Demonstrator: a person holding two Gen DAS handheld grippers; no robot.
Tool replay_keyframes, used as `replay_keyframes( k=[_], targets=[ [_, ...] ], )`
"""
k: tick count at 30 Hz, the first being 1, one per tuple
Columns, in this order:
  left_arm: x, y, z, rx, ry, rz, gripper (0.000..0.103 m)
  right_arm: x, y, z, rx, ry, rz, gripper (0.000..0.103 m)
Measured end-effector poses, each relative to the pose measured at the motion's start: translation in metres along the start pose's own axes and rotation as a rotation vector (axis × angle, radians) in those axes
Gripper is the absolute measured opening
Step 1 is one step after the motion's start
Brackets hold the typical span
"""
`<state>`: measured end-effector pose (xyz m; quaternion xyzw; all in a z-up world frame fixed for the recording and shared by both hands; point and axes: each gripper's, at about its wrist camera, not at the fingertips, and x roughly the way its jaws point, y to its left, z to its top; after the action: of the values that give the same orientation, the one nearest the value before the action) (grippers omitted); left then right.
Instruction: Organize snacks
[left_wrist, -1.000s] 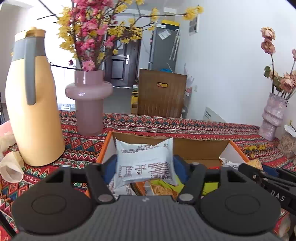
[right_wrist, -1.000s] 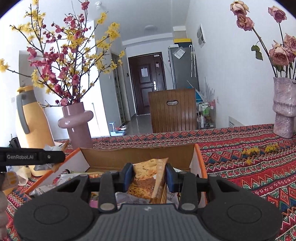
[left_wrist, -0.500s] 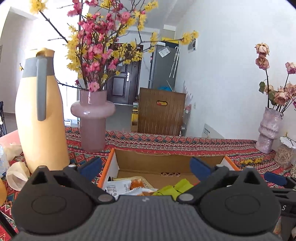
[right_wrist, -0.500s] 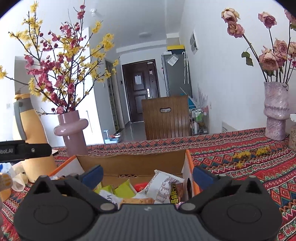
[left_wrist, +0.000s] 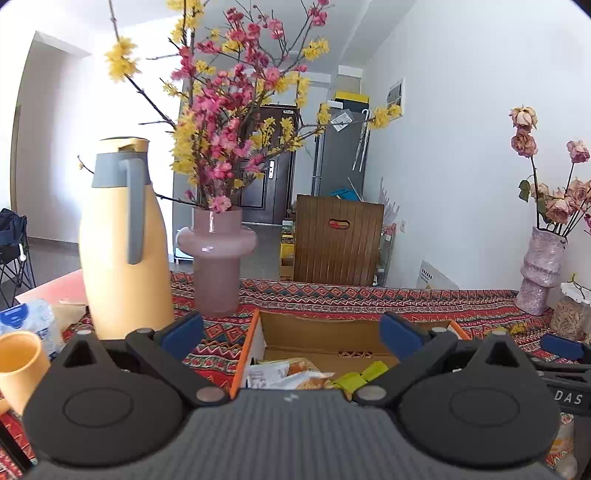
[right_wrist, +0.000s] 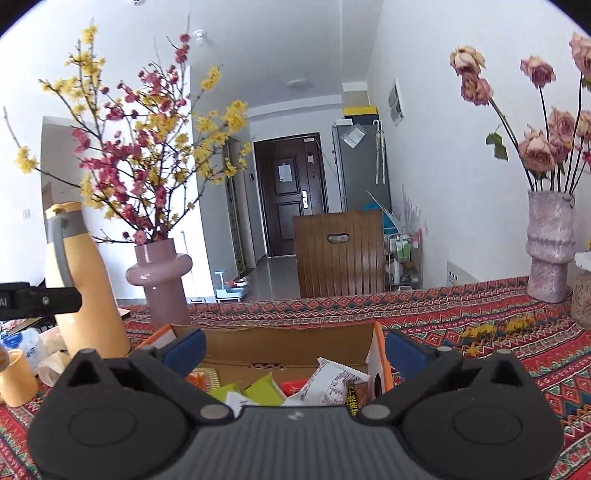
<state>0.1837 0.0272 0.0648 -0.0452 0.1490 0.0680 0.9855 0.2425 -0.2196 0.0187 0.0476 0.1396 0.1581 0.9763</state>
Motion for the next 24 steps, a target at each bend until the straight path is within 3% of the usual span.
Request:
replay_keyframes(
  k=[10, 24],
  targets=[
    [-0.048, 0.005, -0.019, 0.014, 0.014, -0.009, 0.103, -0.051, 0.002, -0.017, -0.002, 0.037, 0.006, 0.103],
    [-0.086, 0.015, -0.067, 0.0, 0.14, -0.005, 0.103, -0.118, 0.013, -0.053, -0.012, 0.126, -0.004, 0.103]
  ],
)
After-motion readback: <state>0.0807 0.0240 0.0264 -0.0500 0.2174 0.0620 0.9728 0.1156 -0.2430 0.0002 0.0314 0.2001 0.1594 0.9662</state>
